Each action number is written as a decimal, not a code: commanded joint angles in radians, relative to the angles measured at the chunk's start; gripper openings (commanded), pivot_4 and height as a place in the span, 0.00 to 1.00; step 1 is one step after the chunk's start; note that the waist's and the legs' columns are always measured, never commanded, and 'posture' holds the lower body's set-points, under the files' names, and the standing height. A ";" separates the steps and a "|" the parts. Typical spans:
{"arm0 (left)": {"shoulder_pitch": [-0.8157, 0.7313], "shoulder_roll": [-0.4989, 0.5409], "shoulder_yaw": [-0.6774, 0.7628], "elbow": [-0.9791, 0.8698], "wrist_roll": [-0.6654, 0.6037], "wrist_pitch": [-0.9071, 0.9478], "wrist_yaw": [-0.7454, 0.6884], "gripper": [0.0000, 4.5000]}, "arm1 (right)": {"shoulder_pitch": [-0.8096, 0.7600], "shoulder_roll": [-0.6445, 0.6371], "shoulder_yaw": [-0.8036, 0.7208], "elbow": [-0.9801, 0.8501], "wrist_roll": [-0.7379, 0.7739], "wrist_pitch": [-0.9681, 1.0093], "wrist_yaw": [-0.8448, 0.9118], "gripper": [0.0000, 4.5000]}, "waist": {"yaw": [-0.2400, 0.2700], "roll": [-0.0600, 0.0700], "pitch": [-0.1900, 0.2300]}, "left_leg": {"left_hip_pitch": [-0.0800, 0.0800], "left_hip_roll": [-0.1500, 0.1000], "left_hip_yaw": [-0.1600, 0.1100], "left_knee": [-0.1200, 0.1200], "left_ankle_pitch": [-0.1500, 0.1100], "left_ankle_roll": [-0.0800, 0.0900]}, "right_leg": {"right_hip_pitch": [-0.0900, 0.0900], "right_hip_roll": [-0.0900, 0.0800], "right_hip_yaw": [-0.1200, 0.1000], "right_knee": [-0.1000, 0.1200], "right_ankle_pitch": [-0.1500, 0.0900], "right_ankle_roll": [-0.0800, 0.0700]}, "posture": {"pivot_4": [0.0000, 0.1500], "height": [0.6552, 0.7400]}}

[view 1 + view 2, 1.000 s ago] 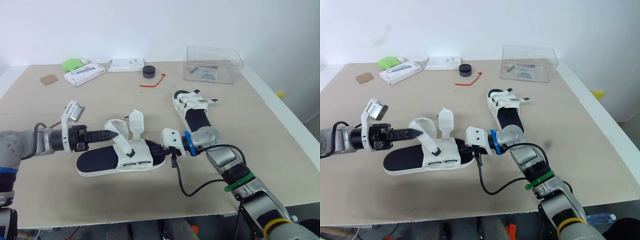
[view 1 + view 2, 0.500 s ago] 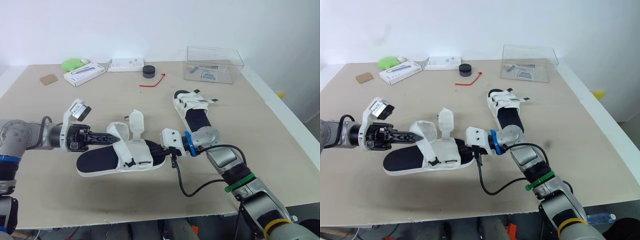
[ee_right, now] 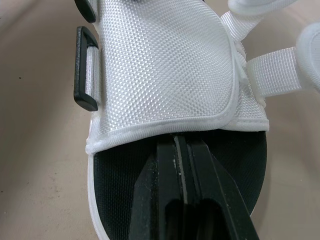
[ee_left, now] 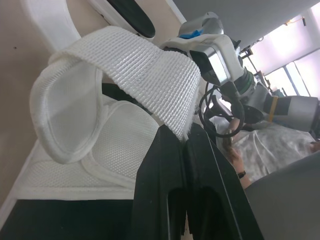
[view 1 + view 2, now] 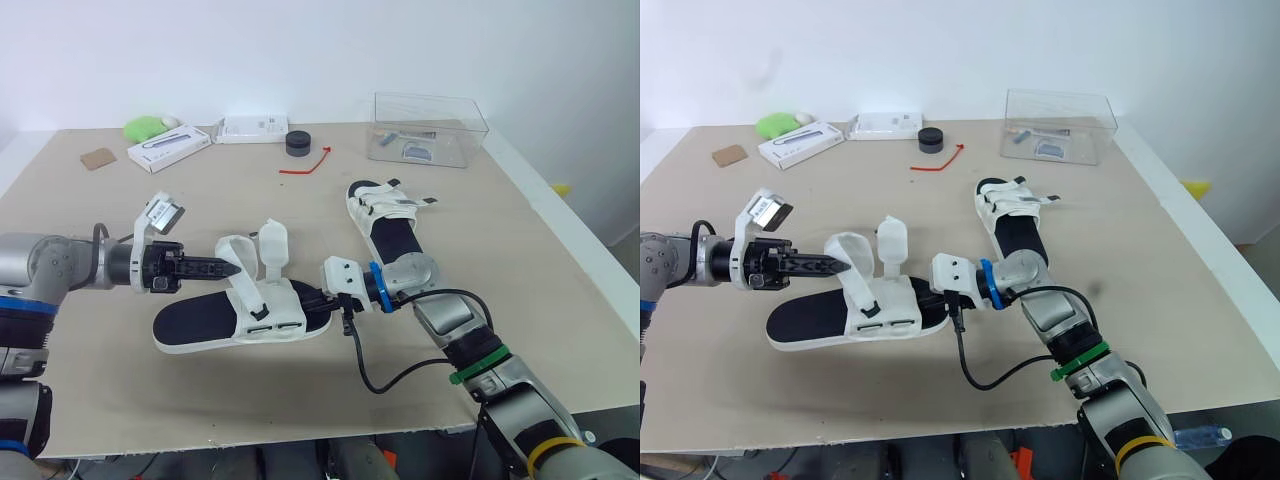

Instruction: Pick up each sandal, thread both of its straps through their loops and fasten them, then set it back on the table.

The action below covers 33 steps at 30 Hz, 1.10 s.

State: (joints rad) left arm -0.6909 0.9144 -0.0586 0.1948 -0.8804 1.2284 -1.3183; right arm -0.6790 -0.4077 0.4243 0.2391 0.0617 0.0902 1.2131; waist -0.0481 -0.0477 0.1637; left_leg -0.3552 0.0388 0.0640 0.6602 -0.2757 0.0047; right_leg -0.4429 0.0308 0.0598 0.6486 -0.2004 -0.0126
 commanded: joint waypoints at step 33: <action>-0.078 -0.004 -0.151 -0.057 0.190 -0.124 -0.188 0.01 | 0.043 -0.035 0.027 0.006 -0.055 0.035 -0.023 0.00 | 0.001 0.000 0.000 | -0.001 -0.001 -0.001 0.000 0.000 0.000 | 0.000 -0.001 0.000 0.000 0.000 0.002 | 1.00 1.00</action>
State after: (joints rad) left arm -0.7414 0.9102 -0.2091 0.1720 -0.6952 1.1106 -1.4921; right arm -0.6635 -0.4196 0.4255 0.2097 0.0611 0.0946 1.1976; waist -0.0474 -0.0478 0.1637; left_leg -0.3561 0.0376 0.0632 0.6602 -0.2758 0.0048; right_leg -0.4429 0.0301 0.0595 0.6487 -0.2005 -0.0107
